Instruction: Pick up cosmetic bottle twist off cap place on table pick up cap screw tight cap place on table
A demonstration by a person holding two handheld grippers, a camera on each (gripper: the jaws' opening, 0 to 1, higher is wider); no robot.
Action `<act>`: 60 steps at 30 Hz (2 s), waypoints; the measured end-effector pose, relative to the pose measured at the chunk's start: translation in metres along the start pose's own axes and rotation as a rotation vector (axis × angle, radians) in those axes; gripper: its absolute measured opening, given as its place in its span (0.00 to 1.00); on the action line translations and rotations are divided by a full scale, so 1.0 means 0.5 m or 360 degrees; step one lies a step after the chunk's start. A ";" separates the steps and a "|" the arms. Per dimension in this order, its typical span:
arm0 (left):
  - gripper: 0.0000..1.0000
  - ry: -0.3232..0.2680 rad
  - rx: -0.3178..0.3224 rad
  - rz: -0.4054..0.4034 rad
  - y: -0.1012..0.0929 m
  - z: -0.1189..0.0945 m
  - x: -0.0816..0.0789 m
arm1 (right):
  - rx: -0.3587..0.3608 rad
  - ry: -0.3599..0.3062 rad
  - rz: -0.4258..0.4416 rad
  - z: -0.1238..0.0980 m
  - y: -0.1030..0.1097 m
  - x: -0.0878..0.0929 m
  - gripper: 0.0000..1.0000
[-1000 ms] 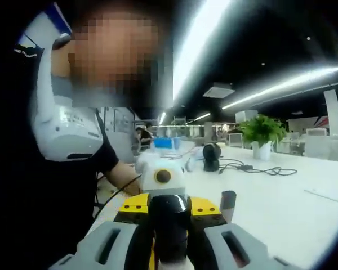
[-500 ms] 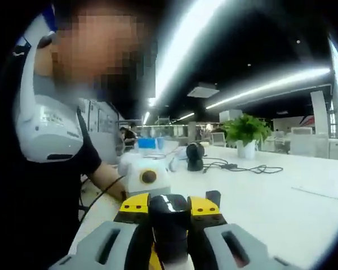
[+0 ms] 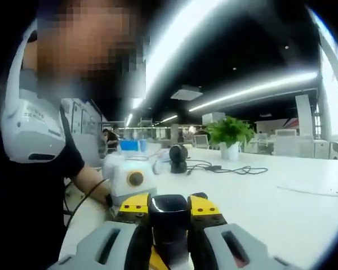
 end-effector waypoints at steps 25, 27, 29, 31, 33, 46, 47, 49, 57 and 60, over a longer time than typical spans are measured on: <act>0.14 0.0010 -0.0131 0.0008 0.024 -0.012 0.001 | 0.0682 -0.0011 -0.0003 0.013 -0.032 -0.001 0.17; 0.14 0.0010 -0.0129 0.0009 0.024 -0.012 0.001 | 0.0717 -0.0011 -0.0006 0.012 -0.033 -0.001 0.17; 0.14 0.0010 -0.0127 0.0016 0.023 -0.012 0.001 | 0.0799 -0.0021 -0.0018 0.010 -0.032 -0.002 0.17; 0.14 0.0010 -0.0126 0.0019 0.023 -0.012 0.000 | 0.0850 -0.0021 -0.0015 0.008 -0.034 -0.002 0.17; 0.14 0.0009 -0.0124 0.0021 0.023 -0.012 0.000 | 0.0876 -0.0031 -0.0018 0.007 -0.035 -0.002 0.17; 0.14 0.0008 -0.0146 0.0007 0.028 -0.014 0.002 | 0.1214 0.0017 -0.0006 0.004 -0.048 -0.001 0.17; 0.14 0.0008 -0.0147 0.0007 0.028 -0.014 0.002 | 0.1236 0.0022 -0.0027 0.005 -0.045 -0.001 0.17; 0.14 0.0007 -0.0145 0.0006 0.028 -0.014 0.002 | 0.1277 0.0028 -0.0049 0.006 -0.042 -0.002 0.17; 0.14 0.0013 -0.0148 0.0014 0.027 -0.013 0.001 | 0.1397 0.0004 -0.0078 0.000 -0.042 -0.001 0.17; 0.14 0.0017 -0.0159 0.0012 0.027 -0.013 0.001 | 0.1435 -0.0010 -0.0092 -0.001 -0.042 -0.002 0.16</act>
Point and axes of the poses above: the point that each gripper's makers call its tool centre point, and the gripper's own axes: z roughly forward along the fingers, y roughly to its left, x roughly out of its underside, the point moved 1 cm from there along -z, roughly backward along the fingers, and after that the axes turned 15 degrees about x, right-handed, at the moved point
